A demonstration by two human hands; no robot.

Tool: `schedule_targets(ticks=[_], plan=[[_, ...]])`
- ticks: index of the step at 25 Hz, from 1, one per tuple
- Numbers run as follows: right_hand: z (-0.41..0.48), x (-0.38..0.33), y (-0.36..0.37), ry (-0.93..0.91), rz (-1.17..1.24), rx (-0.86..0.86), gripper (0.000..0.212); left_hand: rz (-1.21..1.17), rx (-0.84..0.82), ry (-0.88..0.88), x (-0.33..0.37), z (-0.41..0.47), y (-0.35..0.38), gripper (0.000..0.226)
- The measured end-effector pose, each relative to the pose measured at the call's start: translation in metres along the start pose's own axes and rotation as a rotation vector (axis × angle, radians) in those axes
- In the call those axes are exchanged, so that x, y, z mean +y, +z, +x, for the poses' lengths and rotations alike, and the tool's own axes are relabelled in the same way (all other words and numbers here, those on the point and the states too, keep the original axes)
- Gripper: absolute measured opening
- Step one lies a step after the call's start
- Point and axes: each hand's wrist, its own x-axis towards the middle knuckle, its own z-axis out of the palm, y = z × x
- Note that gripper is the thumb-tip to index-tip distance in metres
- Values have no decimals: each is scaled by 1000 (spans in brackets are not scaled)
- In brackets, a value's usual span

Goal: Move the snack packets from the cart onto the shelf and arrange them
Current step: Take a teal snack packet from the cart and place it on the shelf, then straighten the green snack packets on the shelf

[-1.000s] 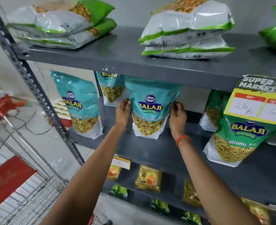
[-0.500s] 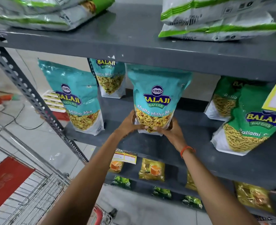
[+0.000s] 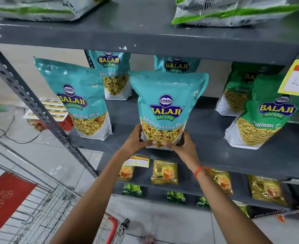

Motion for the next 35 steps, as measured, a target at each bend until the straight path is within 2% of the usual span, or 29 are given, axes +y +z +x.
schedule_targets(ticks=[2,3,6,8,10,12,14,17,19,22,24,27,28,31,35], plan=[[-6,-4,-2,-12,59,-20,74,57,74,90,3,-8,11,111],[-8,-5,-3,-31,94,20,75,123,148,146,7,-14,20,117],[-15,-16,-10,-170,-14,310,66,467,469,351,30,-31,53,93],[-19,-27,-18,-314,-94,440,56,600,575,511,48,-38,81,79],[-20,-33,-35,-420,-135,487,48,647,539,616,60,-33,113,73],[-23,-31,-58,-480,-170,511,45,675,444,652,73,-24,148,69],[-23,-23,-87,-510,-200,572,44,602,348,652,87,-11,184,65],[-23,-7,-137,-479,-231,708,47,436,261,563,100,16,229,65],[-23,8,-177,-421,-224,762,56,259,206,447,108,35,255,76],[-15,30,-232,-262,-105,682,95,140,44,198,107,68,280,108],[-5,40,-260,-119,18,528,107,102,-61,67,101,85,287,115],[3,48,-285,35,56,214,88,133,-134,-15,91,94,293,102],[5,51,-288,64,41,157,84,140,-140,-5,88,95,295,98],[5,59,-288,72,37,151,73,85,-161,67,84,90,294,102],[-13,61,-283,39,98,176,63,128,-164,61,72,73,293,99]])
